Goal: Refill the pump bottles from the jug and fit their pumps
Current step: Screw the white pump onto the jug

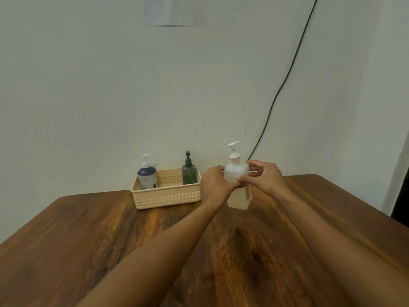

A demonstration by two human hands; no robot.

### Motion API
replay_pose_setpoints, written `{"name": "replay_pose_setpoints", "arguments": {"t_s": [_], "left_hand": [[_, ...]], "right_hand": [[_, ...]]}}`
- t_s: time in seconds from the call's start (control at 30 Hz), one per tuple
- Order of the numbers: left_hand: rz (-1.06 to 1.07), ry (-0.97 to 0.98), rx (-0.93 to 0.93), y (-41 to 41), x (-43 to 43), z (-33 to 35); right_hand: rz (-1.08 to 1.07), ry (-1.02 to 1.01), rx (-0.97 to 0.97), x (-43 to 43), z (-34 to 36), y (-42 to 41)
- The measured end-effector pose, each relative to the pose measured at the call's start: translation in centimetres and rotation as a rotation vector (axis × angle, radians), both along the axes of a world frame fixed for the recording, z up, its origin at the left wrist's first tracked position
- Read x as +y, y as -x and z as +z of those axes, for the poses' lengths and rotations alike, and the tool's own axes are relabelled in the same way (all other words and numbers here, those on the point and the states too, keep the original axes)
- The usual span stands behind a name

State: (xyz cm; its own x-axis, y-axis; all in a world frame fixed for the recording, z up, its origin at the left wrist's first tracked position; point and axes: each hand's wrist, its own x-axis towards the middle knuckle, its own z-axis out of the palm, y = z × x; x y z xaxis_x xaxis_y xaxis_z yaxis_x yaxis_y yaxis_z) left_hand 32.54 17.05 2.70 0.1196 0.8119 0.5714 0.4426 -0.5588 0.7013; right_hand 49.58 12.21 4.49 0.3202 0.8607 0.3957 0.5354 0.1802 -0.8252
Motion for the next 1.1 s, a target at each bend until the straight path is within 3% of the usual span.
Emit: {"name": "replay_pose_setpoints", "arguments": {"t_s": [0.53,1.1], "left_hand": [[-0.128,0.101,0.128,-7.9,12.5,-2.0],[-0.173,0.096,0.193,-10.2,18.3,-2.9]], "right_hand": [[-0.346,0.004,0.0,11.9,-3.3,-4.3],[-0.428,0.008,-0.032,16.2,-4.3,-5.8]]}}
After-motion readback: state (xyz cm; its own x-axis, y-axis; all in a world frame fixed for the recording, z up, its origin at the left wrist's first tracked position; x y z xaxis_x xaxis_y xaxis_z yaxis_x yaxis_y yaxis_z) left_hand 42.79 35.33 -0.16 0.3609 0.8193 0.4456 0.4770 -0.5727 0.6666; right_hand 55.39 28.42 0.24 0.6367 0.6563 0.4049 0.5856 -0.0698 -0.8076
